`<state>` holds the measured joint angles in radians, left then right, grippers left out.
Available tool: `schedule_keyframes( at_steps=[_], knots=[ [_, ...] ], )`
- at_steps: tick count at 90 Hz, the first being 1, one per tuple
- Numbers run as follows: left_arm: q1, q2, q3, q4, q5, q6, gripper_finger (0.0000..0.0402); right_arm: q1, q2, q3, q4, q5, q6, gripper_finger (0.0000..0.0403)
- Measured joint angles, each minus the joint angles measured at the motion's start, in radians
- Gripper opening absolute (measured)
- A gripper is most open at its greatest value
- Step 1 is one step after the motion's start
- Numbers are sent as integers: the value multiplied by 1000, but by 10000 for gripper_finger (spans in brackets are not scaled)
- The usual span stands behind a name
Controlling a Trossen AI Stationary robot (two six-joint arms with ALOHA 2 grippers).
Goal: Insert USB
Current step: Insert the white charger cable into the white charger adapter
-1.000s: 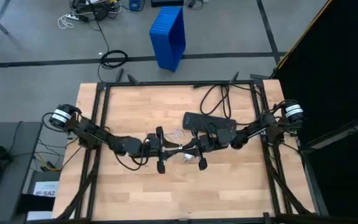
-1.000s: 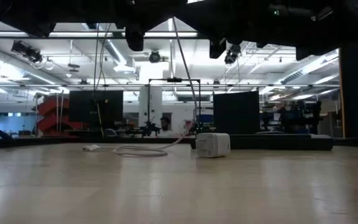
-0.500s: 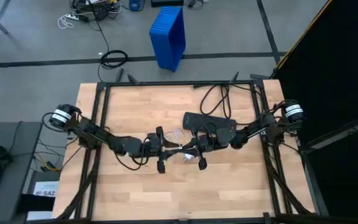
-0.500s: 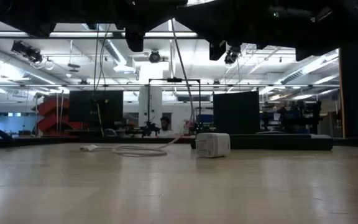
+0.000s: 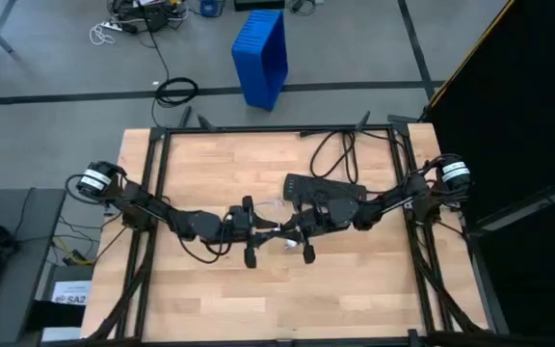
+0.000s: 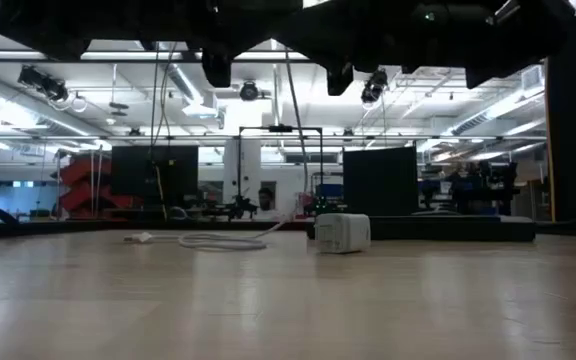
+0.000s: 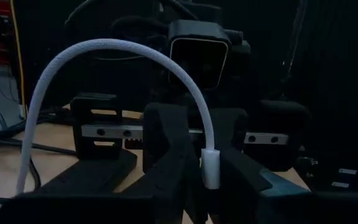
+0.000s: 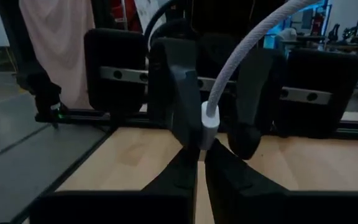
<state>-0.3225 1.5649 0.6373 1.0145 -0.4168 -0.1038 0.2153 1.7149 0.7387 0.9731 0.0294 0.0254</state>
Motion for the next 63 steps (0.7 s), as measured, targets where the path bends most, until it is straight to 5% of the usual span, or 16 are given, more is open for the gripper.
schedule_keyframes(
  at_steps=[63],
  knots=[
    [-6,-5,0,-66,-2,-6,64,-2,0,0,-32,-6,6,0]
  ],
)
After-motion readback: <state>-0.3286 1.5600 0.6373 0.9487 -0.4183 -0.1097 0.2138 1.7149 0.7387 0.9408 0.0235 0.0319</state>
